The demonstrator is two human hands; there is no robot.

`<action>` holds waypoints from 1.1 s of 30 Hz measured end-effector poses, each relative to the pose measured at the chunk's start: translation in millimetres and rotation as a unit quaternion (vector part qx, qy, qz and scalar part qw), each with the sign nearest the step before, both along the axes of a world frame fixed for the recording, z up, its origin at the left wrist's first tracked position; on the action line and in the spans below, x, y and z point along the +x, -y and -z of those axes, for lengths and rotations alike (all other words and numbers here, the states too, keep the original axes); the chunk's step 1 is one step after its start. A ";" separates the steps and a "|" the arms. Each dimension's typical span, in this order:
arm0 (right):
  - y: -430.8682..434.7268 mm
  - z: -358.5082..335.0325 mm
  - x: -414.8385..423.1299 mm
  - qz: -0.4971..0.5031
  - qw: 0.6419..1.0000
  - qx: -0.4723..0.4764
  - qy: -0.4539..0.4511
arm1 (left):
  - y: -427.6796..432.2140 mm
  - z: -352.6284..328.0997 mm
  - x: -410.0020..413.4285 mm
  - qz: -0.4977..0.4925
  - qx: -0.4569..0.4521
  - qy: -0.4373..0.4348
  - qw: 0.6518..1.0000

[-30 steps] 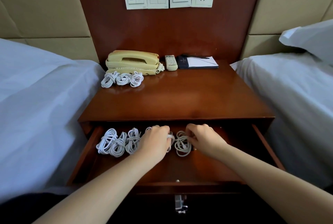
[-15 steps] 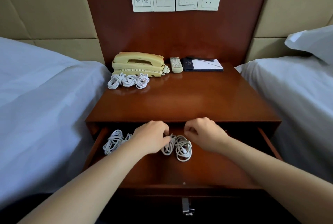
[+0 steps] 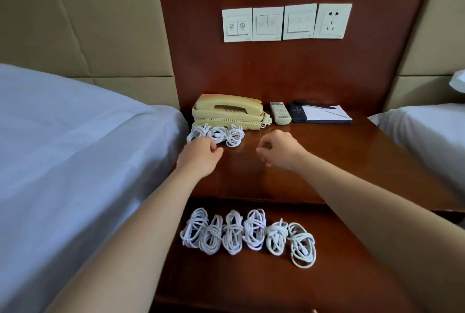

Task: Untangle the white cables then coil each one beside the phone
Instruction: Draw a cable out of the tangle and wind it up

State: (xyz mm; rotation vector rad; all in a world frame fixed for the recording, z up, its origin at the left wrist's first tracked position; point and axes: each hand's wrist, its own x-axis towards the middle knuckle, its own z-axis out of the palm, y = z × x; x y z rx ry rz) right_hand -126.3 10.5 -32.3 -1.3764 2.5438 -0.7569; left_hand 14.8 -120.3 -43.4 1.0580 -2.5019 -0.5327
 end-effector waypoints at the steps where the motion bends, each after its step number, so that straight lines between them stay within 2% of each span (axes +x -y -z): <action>1: 9.9 1.9 -3.2 0.008 1.000 -0.002 0.002 | 9.7 4.2 -1.4 0.006 -0.019 0.006 1.000; 5: 41.5 10.9 -11.7 0.039 0.999 0.001 0.008 | 38.5 12.7 -7.1 0.027 -0.089 0.053 0.994; 10: 69.7 16.3 -14.1 0.057 0.997 -0.043 0.032 | 53.0 18.9 -25.5 0.052 -0.117 0.056 0.990; 17: 89.8 19.3 -14.2 0.069 0.996 -0.041 0.046 | 55.0 28.8 -39.0 0.022 -0.167 0.046 0.985; 23: 83.0 18.9 -7.3 0.053 0.995 -0.061 0.064 | 37.1 28.9 -39.9 0.035 -0.213 0.020 0.976; 25: 74.3 19.3 -4.9 0.054 0.994 -0.072 0.070 | 25.6 28.6 -39.3 0.044 -0.195 0.006 0.980; 33: 18.1 18.1 3.2 0.049 0.994 -0.078 0.055 | -10.8 24.8 -17.3 0.102 -0.012 -0.071 0.992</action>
